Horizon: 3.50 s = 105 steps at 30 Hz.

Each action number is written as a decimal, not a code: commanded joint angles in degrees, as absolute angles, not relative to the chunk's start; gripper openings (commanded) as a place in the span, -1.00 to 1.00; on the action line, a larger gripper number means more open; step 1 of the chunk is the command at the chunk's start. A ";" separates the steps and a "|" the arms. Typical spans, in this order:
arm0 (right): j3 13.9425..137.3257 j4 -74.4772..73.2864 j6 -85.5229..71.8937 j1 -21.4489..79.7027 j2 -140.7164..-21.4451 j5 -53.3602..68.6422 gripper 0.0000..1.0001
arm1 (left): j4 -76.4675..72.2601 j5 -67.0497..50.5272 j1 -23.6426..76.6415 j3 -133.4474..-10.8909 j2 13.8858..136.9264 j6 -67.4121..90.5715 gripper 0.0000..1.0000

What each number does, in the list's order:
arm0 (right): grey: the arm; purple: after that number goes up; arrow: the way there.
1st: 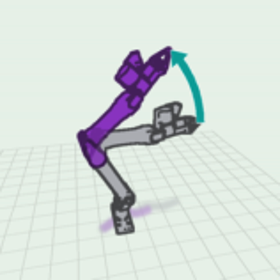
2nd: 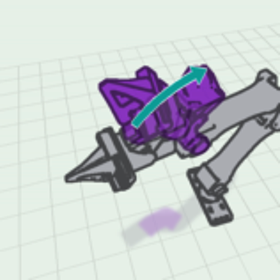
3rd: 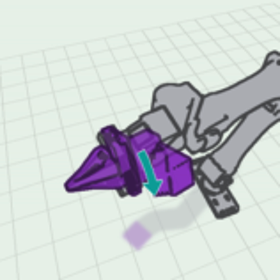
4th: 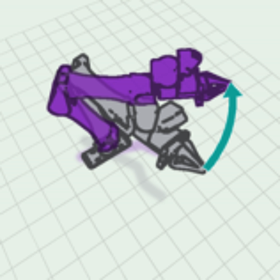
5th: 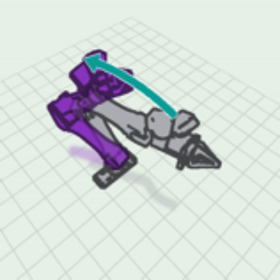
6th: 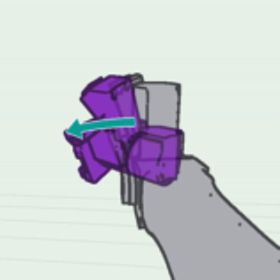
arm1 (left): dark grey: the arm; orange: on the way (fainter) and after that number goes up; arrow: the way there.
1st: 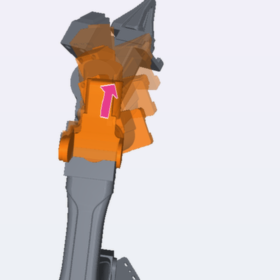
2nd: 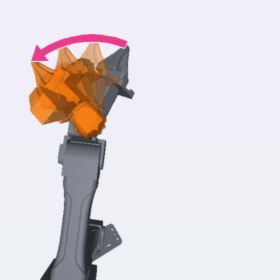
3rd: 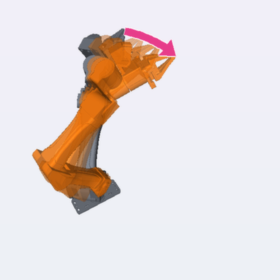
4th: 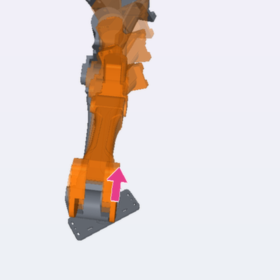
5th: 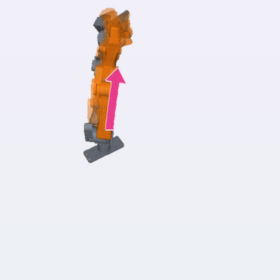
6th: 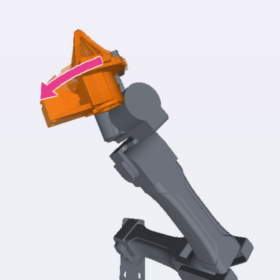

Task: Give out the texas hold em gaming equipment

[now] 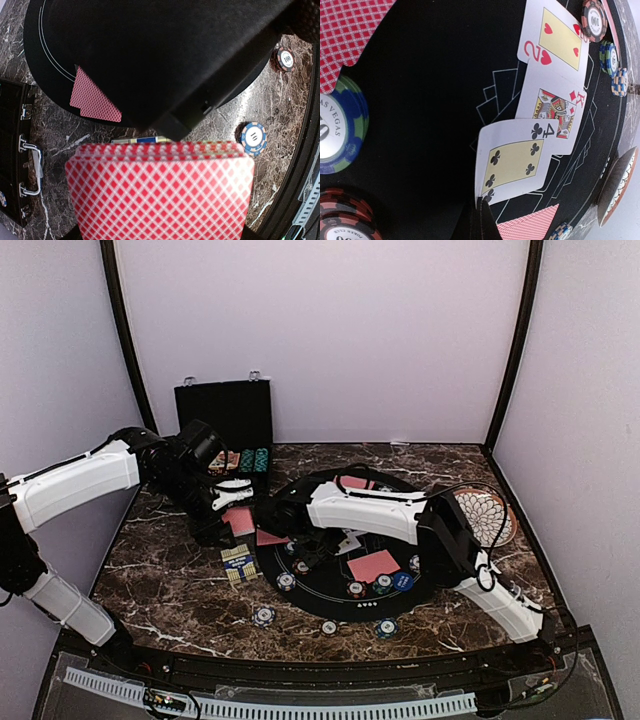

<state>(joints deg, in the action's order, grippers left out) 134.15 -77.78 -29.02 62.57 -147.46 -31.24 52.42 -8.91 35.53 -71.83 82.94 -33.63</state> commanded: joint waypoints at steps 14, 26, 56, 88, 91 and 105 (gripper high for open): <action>118.74 -56.56 -32.38 56.76 -131.53 -8.60 -0.10 | 53.83 -10.18 35.42 -72.89 82.41 -33.57 -1.00; 86.56 -23.24 -40.90 46.02 -105.65 14.71 0.44 | 53.82 -10.28 35.39 -73.24 82.33 -33.49 -1.00; 74.58 23.79 -68.16 53.01 -111.93 37.44 0.61 | 54.09 -13.55 35.36 -76.58 84.00 -31.49 -1.00; 87.43 32.93 -77.78 56.78 -125.49 40.07 0.47 | 54.28 -14.09 35.42 -76.44 83.98 -31.66 -1.00; 89.18 32.89 -78.34 56.82 -127.01 40.54 0.47 | 54.21 -14.07 35.42 -76.15 84.02 -31.73 -1.00; 93.61 28.05 -77.41 56.65 -131.32 41.25 0.39 | 54.14 -13.67 35.37 -76.05 84.37 -31.90 -1.00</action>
<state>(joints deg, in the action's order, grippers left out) 92.07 29.93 -78.74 56.45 -130.78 41.08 53.74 -12.95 35.48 -74.98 85.12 -31.83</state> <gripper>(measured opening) 0.701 0.679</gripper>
